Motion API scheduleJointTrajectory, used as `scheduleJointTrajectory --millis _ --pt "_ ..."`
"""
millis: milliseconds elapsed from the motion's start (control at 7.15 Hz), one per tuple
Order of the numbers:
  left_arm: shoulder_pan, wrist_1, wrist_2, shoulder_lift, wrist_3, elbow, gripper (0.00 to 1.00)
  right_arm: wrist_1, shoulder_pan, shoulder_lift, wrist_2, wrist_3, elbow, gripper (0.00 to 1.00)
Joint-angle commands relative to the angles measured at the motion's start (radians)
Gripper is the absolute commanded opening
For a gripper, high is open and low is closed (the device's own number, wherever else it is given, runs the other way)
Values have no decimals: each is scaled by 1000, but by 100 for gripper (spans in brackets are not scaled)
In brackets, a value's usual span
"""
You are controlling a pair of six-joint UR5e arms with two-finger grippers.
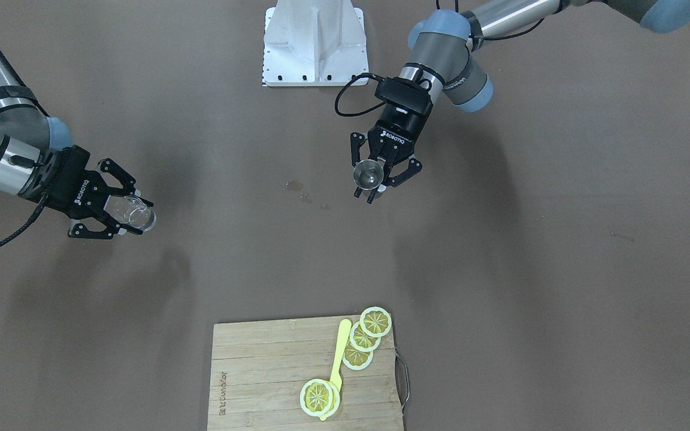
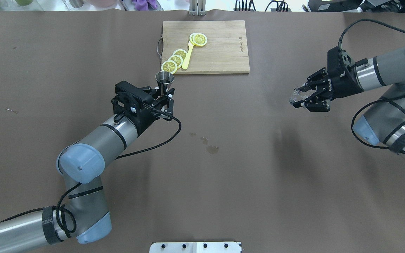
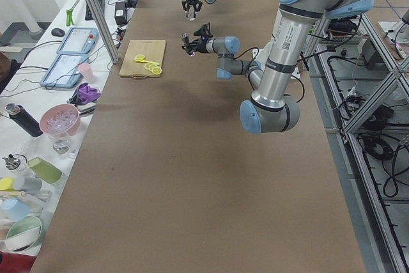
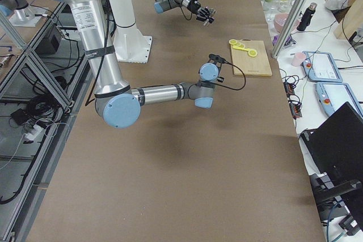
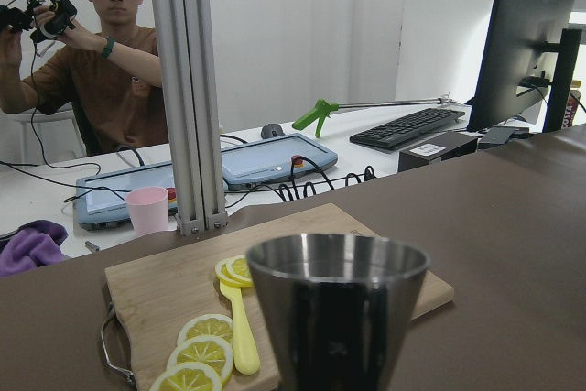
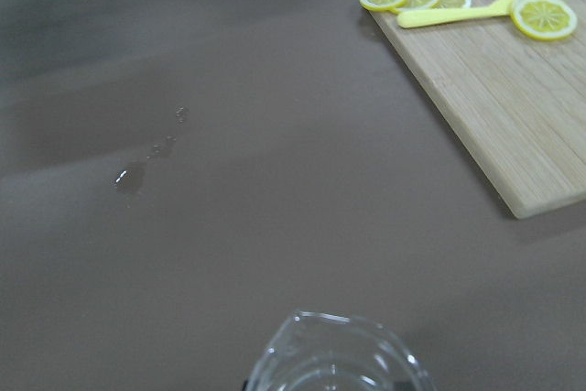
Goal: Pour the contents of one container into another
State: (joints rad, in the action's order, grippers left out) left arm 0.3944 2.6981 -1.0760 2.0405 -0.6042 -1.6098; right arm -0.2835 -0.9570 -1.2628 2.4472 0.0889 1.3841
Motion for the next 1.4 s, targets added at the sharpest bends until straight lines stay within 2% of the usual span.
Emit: scheduleJointTrajectory --millis 0,140,280,420,560,700,840,1260 --pt "0 -1 -73 0 61 2 0 -72 -8 11 -11 -75 83 0" --pt "-5 0 -85 10 67 2 0 -160 12 11 -86 -75 158 0" --pt "3 2 -182 13 143 1 0 -252 47 13 -173 -75 235 0" --pt "-2 35 -208 20 159 7 0 -360 97 13 -273 -75 322 0" --pt "-8 39 -231 33 161 19 0 -466 125 38 -336 -80 375 0" --pt "-11 92 -246 40 165 59 0 -558 132 78 -358 -81 403 0" --pt "-11 191 -245 67 165 141 0 -621 132 109 -356 -102 412 0" --pt "-9 244 -236 98 169 186 0 -710 106 121 -223 -173 446 0"
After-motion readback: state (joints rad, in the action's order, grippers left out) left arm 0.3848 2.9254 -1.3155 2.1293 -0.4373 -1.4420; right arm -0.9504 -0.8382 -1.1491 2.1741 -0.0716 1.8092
